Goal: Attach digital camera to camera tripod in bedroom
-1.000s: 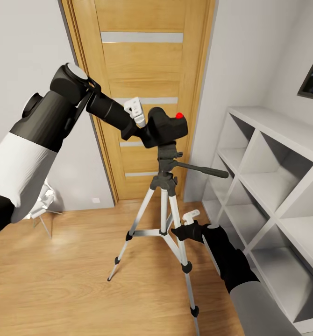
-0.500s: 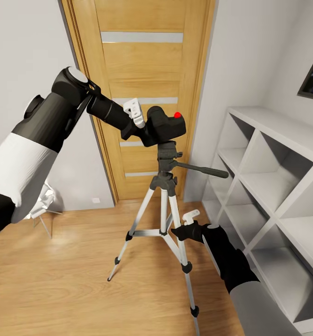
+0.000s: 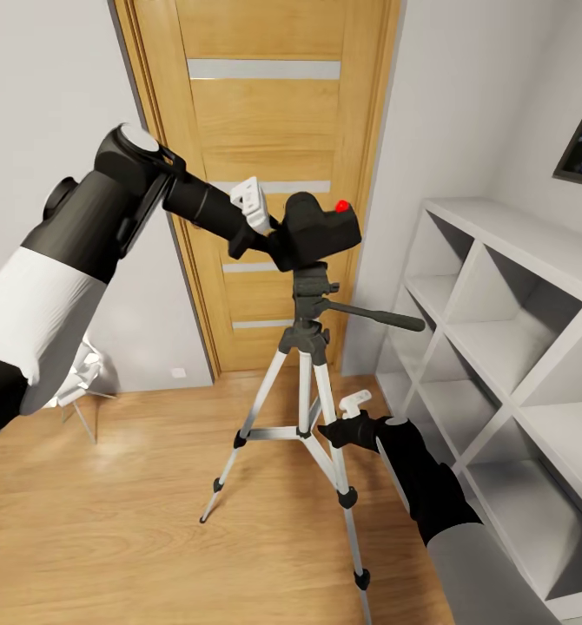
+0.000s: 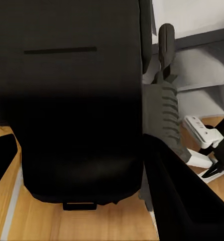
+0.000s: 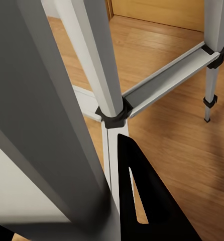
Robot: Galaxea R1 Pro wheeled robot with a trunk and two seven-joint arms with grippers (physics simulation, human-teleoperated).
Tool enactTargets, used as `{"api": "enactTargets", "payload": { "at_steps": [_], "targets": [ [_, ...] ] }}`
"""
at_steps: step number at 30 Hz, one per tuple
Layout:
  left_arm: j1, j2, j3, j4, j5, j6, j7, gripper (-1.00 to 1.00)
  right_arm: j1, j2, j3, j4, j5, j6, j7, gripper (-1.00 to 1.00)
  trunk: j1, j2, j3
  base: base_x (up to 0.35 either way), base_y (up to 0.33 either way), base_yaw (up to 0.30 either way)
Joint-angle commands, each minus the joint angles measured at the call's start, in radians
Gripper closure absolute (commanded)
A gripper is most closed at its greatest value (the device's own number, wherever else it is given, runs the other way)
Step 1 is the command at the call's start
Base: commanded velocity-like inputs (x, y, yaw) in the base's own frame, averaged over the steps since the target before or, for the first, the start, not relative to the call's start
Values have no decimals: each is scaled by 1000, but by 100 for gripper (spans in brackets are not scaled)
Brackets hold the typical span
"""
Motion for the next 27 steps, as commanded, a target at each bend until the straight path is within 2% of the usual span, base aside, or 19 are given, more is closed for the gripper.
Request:
{"api": "enactTargets", "payload": {
  "at_steps": [1,11,16,20,27],
  "targets": [
    [-1,1,-2,5,4,1,-5,100,-1,0,-2,43,40,1,9,100,1,-2,-2,0,0,0],
    [-1,1,-4,32,14,-9,-3,100,-1,0,-2,43,40,1,9,100,1,-2,-2,0,0,0],
    [-1,3,-8,33,5,-9,-4,100,-1,0,-2,43,40,1,9,100,1,-2,-2,0,0,0],
    [-1,7,-13,34,-15,-8,-7,100,-1,0,-2,43,40,1,9,100,1,-2,-2,0,0,0],
    [-1,7,-15,34,-21,-8,-7,100,-1,0,-2,43,40,1,9,100,1,-2,-2,0,0,0]
  ]
}}
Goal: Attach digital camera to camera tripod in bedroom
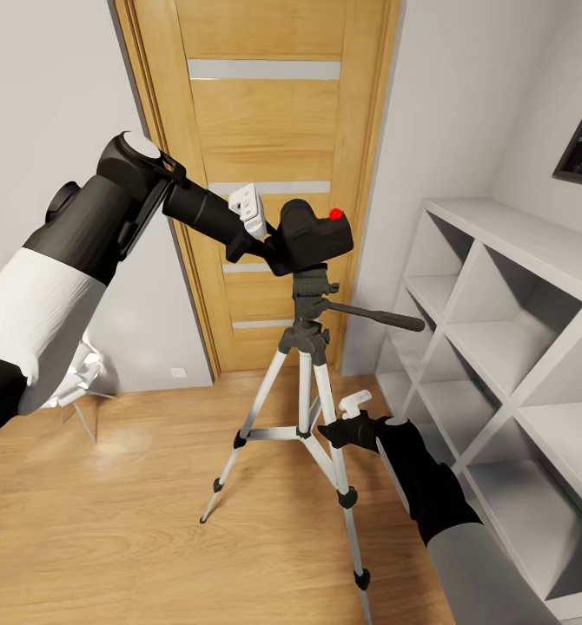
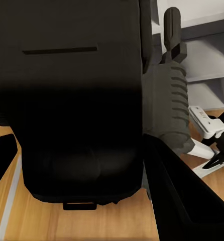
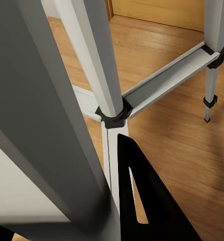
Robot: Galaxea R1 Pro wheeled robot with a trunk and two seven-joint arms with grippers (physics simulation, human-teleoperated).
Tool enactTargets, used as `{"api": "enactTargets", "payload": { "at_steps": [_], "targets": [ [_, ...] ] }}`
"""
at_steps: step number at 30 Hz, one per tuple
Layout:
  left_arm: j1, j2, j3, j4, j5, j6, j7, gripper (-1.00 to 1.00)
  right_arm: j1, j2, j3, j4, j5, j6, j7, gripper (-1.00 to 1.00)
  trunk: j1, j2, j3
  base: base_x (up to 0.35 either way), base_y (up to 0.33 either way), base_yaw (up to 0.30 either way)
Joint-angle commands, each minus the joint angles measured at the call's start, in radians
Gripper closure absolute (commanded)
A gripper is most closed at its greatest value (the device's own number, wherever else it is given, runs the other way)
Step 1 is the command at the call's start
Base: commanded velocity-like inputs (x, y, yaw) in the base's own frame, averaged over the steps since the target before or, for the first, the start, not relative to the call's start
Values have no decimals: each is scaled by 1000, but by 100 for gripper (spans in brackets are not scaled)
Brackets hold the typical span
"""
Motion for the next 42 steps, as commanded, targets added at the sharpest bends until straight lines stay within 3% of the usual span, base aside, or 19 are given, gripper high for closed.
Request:
{"api": "enactTargets", "payload": {
  "at_steps": [1,9,10,30,34,36,38,39,40,41,42],
  "targets": [
    [-1,1,-2,-1,-6,7,-6,100,-1,0,-2,41,39,2,9,100,1,-1,-2,0,0,0],
    [-1,0,-2,-1,-6,6,-7,100,-1,0,-2,42,38,-13,9,100,1,-1,-2,0,0,0],
    [-1,1,-2,-1,-6,6,-8,-100,-1,0,-2,42,37,-17,9,100,1,-1,-2,0,0,0],
    [-1,7,-2,-1,-7,5,-6,-100,-1,0,-2,42,36,-25,10,100,1,-1,-2,0,0,0],
    [-1,19,9,-2,-2,12,1,-100,-1,0,-2,42,36,-24,10,100,1,-1,-2,0,0,0],
    [-1,32,28,-3,2,13,1,-100,-1,0,-2,42,35,-24,10,100,1,-1,-2,0,0,0],
    [-1,49,81,-5,9,14,-1,-100,-1,0,-2,42,35,-24,11,100,1,-1,-2,0,0,0],
    [-1,62,136,-5,15,15,-4,-100,-1,0,-2,42,35,-24,11,100,1,-1,-2,0,0,0],
    [-1,68,167,-4,20,15,-6,-100,-1,0,-2,42,35,-24,11,100,1,-1,-2,0,0,0],
    [-1,81,232,0,29,16,-8,-100,-1,0,-2,42,35,-24,11,100,1,-1,-2,0,0,0],
    [-1,89,263,5,33,18,-9,-100,-1,0,-2,42,35,-24,11,100,1,-1,-2,0,0,0]
  ]
}}
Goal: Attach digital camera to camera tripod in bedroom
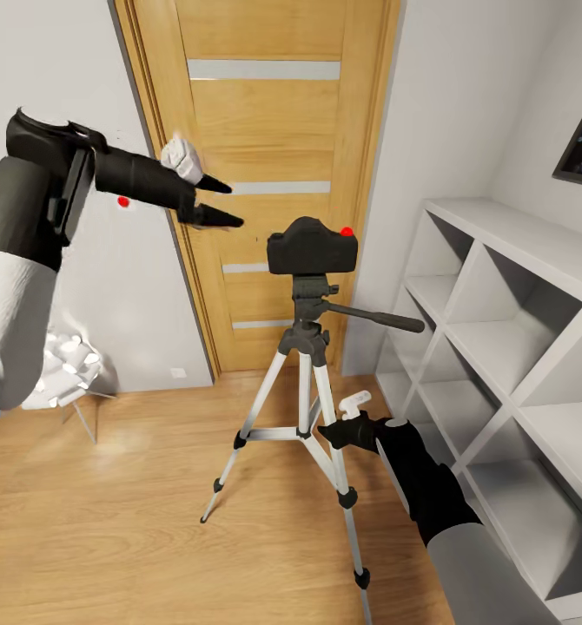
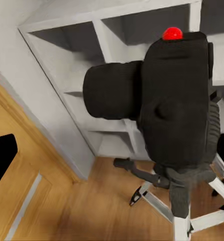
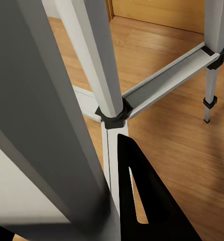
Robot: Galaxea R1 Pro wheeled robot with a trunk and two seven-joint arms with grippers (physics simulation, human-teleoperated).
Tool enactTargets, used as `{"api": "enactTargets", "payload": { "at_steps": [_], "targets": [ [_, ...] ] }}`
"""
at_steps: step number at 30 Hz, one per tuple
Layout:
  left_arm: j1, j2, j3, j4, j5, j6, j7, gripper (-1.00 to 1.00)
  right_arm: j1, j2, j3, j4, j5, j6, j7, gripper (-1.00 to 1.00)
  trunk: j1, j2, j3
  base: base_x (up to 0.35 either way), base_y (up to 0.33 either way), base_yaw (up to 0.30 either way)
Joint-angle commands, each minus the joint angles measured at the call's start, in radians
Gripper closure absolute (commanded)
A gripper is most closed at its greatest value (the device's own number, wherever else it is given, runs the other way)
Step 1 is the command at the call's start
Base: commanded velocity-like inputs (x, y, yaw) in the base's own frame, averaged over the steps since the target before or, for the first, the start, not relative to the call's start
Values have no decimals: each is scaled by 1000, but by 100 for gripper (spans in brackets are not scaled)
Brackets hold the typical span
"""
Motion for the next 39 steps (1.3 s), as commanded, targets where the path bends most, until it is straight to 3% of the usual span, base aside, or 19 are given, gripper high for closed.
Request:
{"api": "enactTargets", "payload": {
  "at_steps": [1,2,3,7,8,12,13,22,23,26,28,32,33,37,38,39],
  "targets": [
    [-1,9,30,7,0,13,-6,-100,0,1,-1,30,28,-3,7,100,1,-1,-2,0,0,0],
    [0,26,81,29,7,20,-8,-100,0,1,-1,30,28,-3,8,100,1,-1,-2,0,0,0],
    [0,36,103,45,9,26,-8,-100,0,1,-1,30,28,-3,8,100,1,-1,-2,0,0,0],
    [4,79,163,127,14,60,-10,-100,0,1,-1,30,28,-3,8,100,1,-1,-2,0,0,0],
    [8,106,179,175,16,78,-11,-100,0,1,-1,29,28,-3,8,100,1,-1,-2,0,0,0],
    [21,153,196,288,18,98,-15,-100,0,1,-1,30,28,-3,8,100,1,-1,-2,0,0,0],
    [38,167,200,361,18,101,-15,-100,0,1,-1,30,28,-3,9,100,1,-1,-2,0,0,0],
    [171,185,206,808,14,66,3,-100,0,1,-1,30,28,-3,10,100,1,-1,-2,0,0,0],
    [207,186,207,859,14,36,16,-100,0,1,-1,30,28,-3,10,100,1,-1,-2,0,0,0],
    [280,188,207,900,15,-11,55,-100,0,1,-1,30,27,-3,10,100,1,-1,-2,0,0,0],
    [395,185,207,926,18,-52,128,-100,0,1,-1,30,26,-3,10,100,1,-1,-2,0,0,0],
    [520,178,209,937,29,-76,194,-100,0,1,-1,30,25,-2,9,100,1,-1,-2,0,0,0],
    [591,173,209,939,52,-97,223,-100,0,1,-1,30,25,-2,9,100,1,-1,-2,0,0,0],
    [741,151,211,942,147,-183,289,-100,0,1,-1,30,25,-3,9,100,1,-1,-2,0,0,0],
    [816,134,211,942,211,-243,333,-100,0,1,-1,30,25,-3,8,100,1,-1,-2,0,0,0],
    [853,125,211,943,244,-272,361,-100,0,1,-1,30,25,-3,8,100,1,-1,-2,0,0,0]
  ]
}}
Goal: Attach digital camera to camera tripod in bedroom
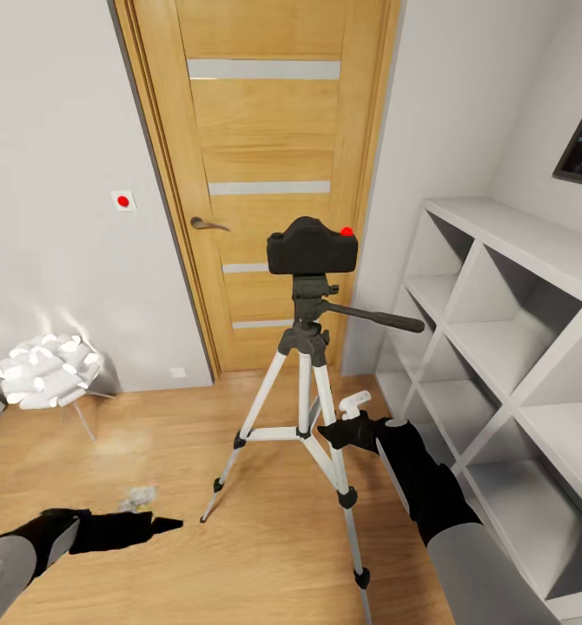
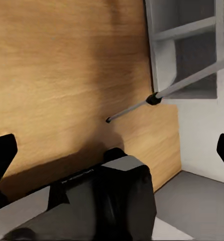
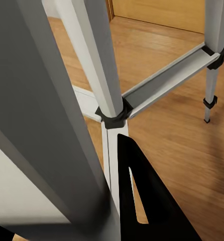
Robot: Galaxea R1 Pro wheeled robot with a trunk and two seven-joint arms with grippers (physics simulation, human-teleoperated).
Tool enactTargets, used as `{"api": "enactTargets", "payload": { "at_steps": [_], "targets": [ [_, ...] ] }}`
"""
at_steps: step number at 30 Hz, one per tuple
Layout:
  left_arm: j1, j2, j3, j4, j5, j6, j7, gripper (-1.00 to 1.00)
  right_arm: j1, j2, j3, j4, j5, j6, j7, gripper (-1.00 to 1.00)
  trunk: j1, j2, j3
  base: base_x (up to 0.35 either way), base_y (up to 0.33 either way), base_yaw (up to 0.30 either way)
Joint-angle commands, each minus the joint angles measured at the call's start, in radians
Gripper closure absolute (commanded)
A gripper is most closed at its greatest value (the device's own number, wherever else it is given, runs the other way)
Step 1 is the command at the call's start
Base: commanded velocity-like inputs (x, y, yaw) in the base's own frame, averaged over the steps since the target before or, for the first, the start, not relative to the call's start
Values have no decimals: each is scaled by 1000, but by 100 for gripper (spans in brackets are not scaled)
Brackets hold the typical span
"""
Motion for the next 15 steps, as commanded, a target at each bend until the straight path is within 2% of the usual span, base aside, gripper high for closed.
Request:
{"api": "enactTargets", "payload": {
  "at_steps": [1,3,4,5,8,9,11,12,14,15],
  "targets": [
    [32,-9,4,-1,45,-20,29,-100,0,1,-1,30,25,-2,8,100,1,-2,-2,0,0,0],
    [102,-26,4,0,108,-70,106,-100,0,1,-1,30,25,-1,8,100,1,-2,-2,0,0,0],
    [166,-42,4,1,167,-105,202,-100,0,1,-1,30,25,-1,7,100,1,-2,-2,0,0,0],
    [196,-50,4,1,194,-119,255,-100,0,1,-1,30,24,-1,7,100,1,-2,-2,0,0,0],
    [269,-79,3,1,261,-146,428,-100,0,1,-2,30,24,-1,6,100,1,-2,-2,0,0,0],
    [304,-105,3,1,291,-158,537,-100,0,1,-2,30,24,-1,6,100,1,-2,-2,0,0,0],
    [329,-132,3,1,311,-165,634,-100,0,1,-2,30,23,-1,5,100,1,-2,-2,0,0,0],
    [339,-145,2,1,318,-168,677,-100,0,1,-2,30,23,-1,5,-100,1,-2,-2,0,0,0],
    [371,-187,2,1,336,-171,808,-100,0,1,-2,30,23,1,5,-100,1,-2,-2,0,0,0],
    [378,-196,2,1,338,-171,834,-100,0,1,-1,31,23,1,5,-100,1,-2,-2,0,0,0]
  ]
}}
